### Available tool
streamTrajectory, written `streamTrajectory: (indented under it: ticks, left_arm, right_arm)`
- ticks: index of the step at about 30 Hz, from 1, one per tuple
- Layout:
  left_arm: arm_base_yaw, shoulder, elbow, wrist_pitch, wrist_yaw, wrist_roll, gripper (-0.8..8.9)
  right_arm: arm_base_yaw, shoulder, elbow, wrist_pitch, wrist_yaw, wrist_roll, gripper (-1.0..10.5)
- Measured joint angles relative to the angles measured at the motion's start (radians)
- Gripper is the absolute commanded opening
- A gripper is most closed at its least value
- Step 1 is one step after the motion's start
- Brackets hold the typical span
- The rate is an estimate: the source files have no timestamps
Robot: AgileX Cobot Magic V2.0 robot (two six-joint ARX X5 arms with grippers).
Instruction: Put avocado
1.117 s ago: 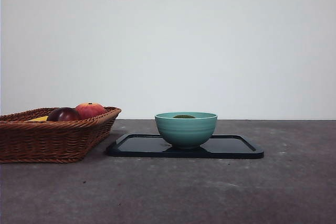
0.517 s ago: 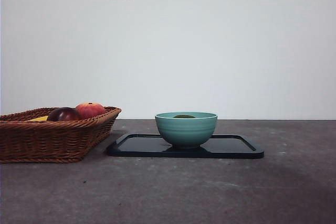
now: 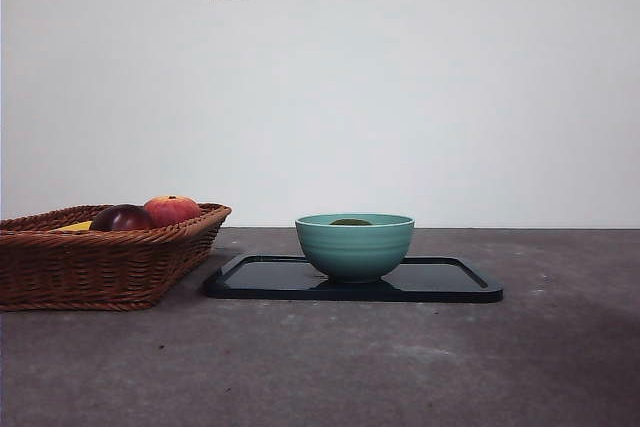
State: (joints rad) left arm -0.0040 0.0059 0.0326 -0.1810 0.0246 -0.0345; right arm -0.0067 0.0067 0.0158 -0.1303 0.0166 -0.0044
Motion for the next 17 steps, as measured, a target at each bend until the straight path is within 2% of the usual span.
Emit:
streamTrajectory:
  ticks: [17]
  left_arm:
    - [0.0, 0.0, 0.0, 0.0, 0.0, 0.0, 0.19]
  right_arm:
    - [-0.001, 0.0, 0.001, -0.037, 0.01, 0.0, 0.2]
